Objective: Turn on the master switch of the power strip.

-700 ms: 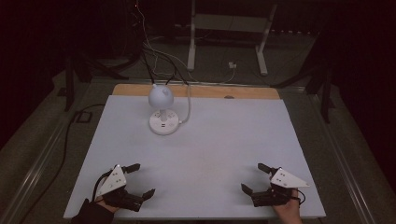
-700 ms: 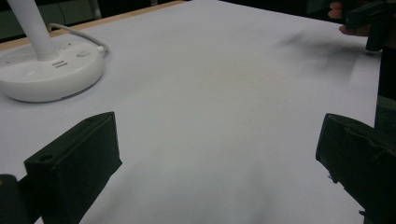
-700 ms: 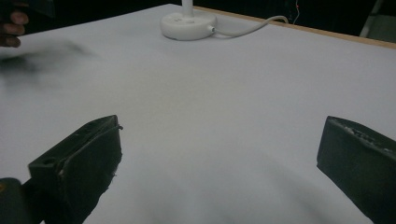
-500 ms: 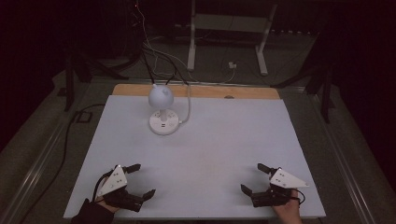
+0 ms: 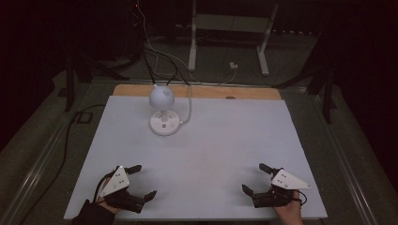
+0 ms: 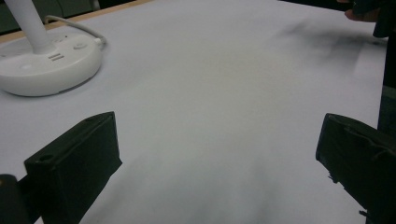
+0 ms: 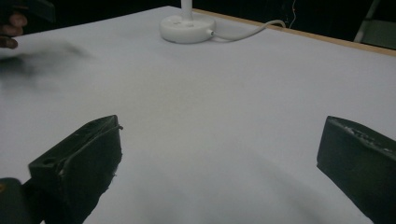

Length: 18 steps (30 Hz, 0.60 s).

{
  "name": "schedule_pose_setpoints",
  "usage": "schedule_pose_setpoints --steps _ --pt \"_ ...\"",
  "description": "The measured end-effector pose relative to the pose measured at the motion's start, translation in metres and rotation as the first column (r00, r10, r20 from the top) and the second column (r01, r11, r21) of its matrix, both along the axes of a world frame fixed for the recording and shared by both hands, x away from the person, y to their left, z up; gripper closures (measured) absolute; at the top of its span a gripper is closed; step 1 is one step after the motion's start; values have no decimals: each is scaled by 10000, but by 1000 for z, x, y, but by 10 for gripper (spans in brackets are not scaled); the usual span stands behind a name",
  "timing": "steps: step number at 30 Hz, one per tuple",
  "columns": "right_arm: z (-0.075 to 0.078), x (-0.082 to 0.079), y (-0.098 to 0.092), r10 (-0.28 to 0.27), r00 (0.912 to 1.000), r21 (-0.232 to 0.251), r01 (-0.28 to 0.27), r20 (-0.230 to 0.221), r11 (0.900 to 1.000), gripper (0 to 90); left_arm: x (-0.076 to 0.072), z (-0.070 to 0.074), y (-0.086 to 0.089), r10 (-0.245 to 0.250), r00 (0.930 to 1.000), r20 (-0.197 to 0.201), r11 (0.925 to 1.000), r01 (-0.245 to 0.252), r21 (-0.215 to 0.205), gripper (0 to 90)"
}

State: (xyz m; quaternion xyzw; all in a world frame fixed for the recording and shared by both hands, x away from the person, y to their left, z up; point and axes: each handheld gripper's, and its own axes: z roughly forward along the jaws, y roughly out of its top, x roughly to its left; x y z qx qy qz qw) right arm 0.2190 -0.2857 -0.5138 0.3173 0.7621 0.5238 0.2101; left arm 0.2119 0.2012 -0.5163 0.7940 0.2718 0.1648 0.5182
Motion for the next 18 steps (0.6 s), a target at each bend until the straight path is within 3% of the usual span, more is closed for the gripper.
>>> schedule_pose_setpoints --steps 3,11,18 --pt "1 0 0 -13 10000 63 13 20 10000 0 1 1 -1 119 9997 -210 9998 -121 -126 2" --pt "3 -1 -1 -49 9999 84 48 115 10000 0 2 5 -10 -200 9982 -572 9997 210 160 2" --pt "4 -3 -1 -118 9997 113 115 215 9999 0 3 10 -14 -424 9977 -537 9983 444 375 2"
